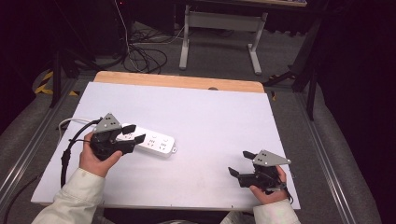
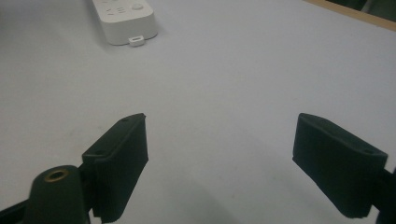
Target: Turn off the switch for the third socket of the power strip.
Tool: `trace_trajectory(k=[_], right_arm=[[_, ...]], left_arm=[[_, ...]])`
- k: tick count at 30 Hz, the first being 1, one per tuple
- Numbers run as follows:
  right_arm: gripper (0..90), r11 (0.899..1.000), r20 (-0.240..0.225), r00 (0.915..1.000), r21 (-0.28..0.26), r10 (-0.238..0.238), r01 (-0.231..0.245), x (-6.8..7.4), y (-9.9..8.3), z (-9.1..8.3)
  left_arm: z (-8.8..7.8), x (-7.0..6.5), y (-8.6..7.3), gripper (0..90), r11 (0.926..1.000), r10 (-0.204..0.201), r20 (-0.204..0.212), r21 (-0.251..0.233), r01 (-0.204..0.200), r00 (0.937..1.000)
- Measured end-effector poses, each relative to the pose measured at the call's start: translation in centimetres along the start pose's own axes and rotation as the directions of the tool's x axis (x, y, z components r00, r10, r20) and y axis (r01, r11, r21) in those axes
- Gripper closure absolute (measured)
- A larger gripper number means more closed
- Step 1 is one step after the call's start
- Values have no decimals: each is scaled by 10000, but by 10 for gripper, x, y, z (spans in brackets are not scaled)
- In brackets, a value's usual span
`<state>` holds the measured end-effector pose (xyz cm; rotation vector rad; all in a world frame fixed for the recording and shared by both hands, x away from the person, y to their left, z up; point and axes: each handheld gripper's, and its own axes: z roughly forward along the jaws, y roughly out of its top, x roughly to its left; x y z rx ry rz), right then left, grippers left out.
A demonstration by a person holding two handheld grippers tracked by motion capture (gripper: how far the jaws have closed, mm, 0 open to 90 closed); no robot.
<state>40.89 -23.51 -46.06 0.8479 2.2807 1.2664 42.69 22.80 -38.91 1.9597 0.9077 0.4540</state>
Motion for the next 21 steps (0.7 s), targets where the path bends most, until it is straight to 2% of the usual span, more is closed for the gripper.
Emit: trace_trajectory(k=[4,12,14,15,16,17,21], right_arm=[[184,10000,17,10000,55,40,-41,-1,0,1],[185,10000,3,10000,31,15,-15,0,0,0],[185,10000,-31,10000,72,-13,13,0,0,0],[185,10000,-38,10000,50,-17,17,0,0,1],[185,10000,-38,10000,50,-17,17,0,0,1],[186,10000,-31,10000,41,-37,37,0,0,0],[187,10000,-25,10000,-4,20,-20,-1,0,0]], left_arm=[[5,2,3,493,9999,-130,-40,-1,130,9999],[17,3,8,544,9995,255,-334,205,-248,9991],[19,2,8,615,9996,171,-266,209,-165,9995],[20,2,9,667,9993,278,-271,256,-271,9992],[21,2,9,667,9995,205,-219,256,-199,9995],[22,2,8,705,9995,117,-196,308,-111,9997],[28,2,8,893,9985,227,-175,493,-218,9996]])
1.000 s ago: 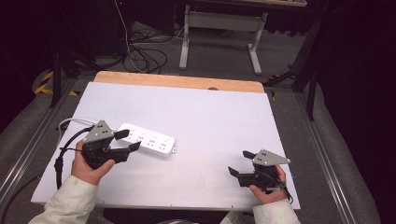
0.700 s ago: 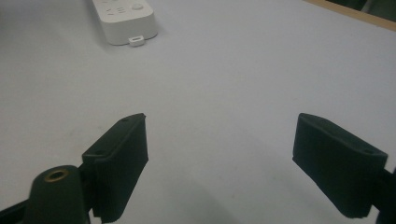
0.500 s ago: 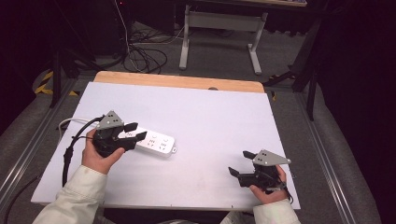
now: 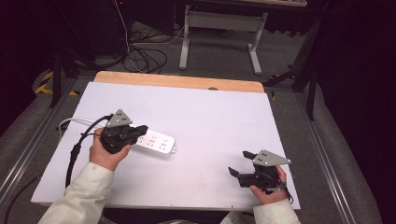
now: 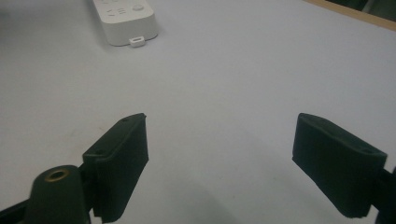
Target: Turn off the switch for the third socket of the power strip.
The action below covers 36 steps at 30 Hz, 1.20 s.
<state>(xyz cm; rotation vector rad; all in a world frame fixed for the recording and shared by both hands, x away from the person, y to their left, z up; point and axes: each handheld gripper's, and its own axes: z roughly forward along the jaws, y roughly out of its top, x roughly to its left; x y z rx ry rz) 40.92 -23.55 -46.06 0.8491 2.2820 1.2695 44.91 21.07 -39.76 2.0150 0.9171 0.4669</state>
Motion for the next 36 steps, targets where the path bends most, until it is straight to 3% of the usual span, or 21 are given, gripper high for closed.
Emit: trace_trajectory(k=[4,6,9,11,16,20,25,32,33,36], right_arm=[[190,10000,-14,10000,-13,-6,6,0,0,0],[192,10000,-35,10000,-45,-31,31,1,0,-1],[193,9999,-12,10000,-78,-67,67,1,0,-2],[193,10000,-43,10000,-50,-58,58,1,0,-1],[193,10000,-44,10000,-28,-51,51,0,0,-1],[193,10000,-53,10000,-56,-46,46,0,0,-1],[193,10000,-38,10000,-44,-59,59,0,-1,-1],[193,10000,-48,10000,-36,-65,65,0,-1,-1],[193,10000,-50,10000,-35,-62,62,0,-1,-1],[193,10000,-39,10000,-34,-78,78,0,-1,-1]], left_arm=[[7,2,-5,898,9993,70,-68,-378,-73,10000],[13,3,-8,899,9992,-160,39,-357,162,9999],[21,4,-12,898,9992,0,-186,-389,-7,9998],[29,6,-17,899,9988,-327,-68,-356,325,9994],[38,11,-22,899,9981,-451,-89,-428,447,9989],[46,13,-28,899,9949,-792,88,-624,796,9968],[54,14,-33,899,9960,-583,10,-673,582,9983],[64,15,-41,898,9955,-694,0,-654,693,9976],[65,16,-41,898,9971,-502,-107,-569,495,9987],[69,16,-44,898,9975,-493,-187,-521,483,9986]])
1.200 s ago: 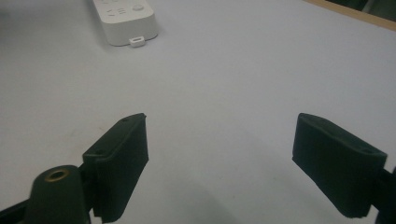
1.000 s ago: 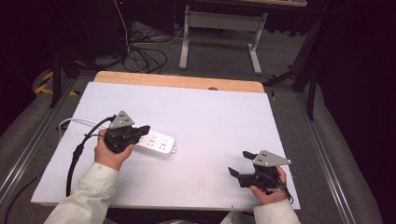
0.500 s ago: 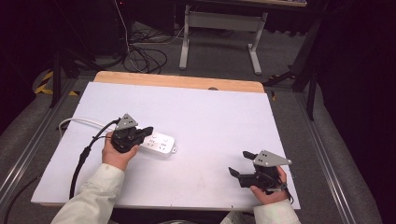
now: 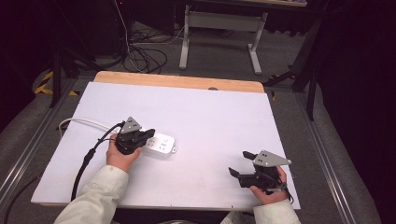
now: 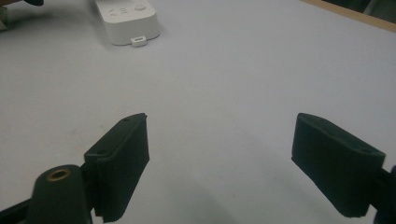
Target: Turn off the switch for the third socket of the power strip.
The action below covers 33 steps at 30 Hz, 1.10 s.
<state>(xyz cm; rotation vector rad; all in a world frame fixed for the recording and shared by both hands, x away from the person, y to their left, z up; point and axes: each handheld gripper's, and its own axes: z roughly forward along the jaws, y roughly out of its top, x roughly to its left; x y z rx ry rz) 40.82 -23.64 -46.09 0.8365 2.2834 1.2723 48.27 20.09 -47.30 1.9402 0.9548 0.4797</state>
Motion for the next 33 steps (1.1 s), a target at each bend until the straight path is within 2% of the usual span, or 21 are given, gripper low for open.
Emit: trace_trajectory(k=[3,4,7,9,17,21,33], right_arm=[[193,10000,-5,10000,-6,-12,12,0,0,0],[194,10000,-3,10000,-13,-14,14,0,0,0],[196,10000,-4,10000,8,-28,28,0,-1,0],[196,10000,-21,10000,4,-40,40,0,-1,0],[196,10000,-32,10000,-1,-28,28,-1,-1,0],[197,10000,-25,10000,13,-63,63,-1,-1,0],[196,10000,-19,10000,-15,-71,71,0,-1,-1]], left_arm=[[2,0,-1,898,9999,-55,71,87,54,10000],[2,-1,-1,898,9998,-126,-24,150,126,9999],[4,-1,-1,897,9981,-545,-62,296,547,9985],[5,-1,-2,898,9968,-763,-21,254,763,9971],[8,0,-4,897,9945,-1043,-8,96,1043,9945],[10,0,-5,897,9940,-1096,11,59,1096,9940],[11,-3,-5,899,9975,-685,-306,160,690,9972]])
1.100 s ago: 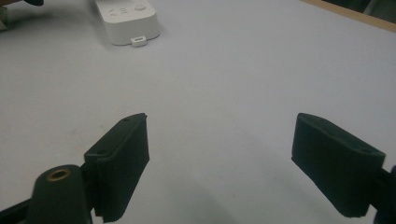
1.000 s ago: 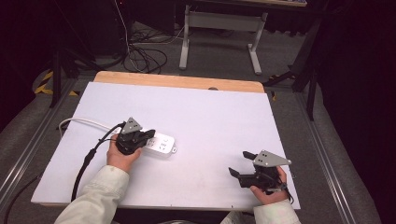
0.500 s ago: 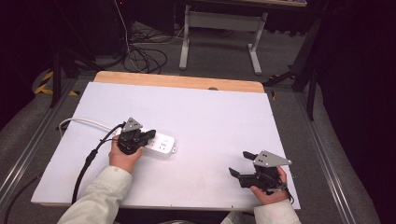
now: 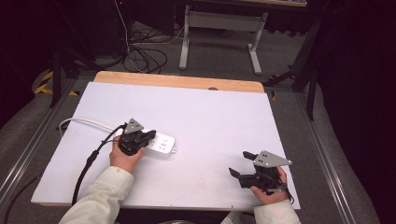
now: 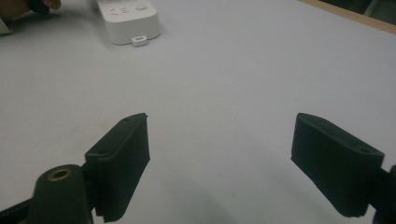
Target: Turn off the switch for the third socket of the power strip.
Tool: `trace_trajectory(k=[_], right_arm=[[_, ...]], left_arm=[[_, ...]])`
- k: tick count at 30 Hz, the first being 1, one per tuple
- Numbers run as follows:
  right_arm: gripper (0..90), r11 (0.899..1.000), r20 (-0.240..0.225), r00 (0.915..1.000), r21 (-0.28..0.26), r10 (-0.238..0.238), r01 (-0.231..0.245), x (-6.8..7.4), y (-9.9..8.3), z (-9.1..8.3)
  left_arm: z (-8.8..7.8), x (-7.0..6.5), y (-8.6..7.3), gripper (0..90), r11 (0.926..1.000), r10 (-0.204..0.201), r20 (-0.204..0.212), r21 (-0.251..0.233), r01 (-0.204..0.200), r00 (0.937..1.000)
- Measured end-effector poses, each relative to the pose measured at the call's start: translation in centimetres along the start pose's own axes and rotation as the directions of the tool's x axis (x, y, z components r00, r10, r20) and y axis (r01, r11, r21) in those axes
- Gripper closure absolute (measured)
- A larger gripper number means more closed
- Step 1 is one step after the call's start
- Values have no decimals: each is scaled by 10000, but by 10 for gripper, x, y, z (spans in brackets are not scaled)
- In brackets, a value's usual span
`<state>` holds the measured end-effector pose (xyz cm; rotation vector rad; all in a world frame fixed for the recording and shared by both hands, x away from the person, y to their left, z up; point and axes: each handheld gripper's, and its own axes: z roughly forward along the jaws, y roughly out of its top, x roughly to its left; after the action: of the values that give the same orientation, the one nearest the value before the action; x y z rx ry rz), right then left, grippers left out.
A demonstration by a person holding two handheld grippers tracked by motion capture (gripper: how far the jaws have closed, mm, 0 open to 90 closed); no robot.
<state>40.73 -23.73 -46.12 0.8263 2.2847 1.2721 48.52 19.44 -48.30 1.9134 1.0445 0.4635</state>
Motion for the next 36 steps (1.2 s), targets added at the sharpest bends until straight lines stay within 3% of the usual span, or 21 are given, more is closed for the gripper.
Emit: trace_trajectory(k=[6,12,18,36], right_arm=[[198,10000,-6,10000,2,-38,38,1,0,0],[199,10000,-14,10000,2,-47,47,1,0,0],[198,10000,-20,10000,-11,-41,41,1,0,0],[198,9999,-15,10000,90,-65,65,2,0,1]], left_arm=[[0,-3,-1,899,9993,382,-184,-18,-382,9991],[0,-2,0,899,9996,280,-75,9,-280,9996],[0,-4,1,900,9984,563,-332,91,-560,9979],[1,-5,6,900,9961,731,-360,522,-712,9967]])
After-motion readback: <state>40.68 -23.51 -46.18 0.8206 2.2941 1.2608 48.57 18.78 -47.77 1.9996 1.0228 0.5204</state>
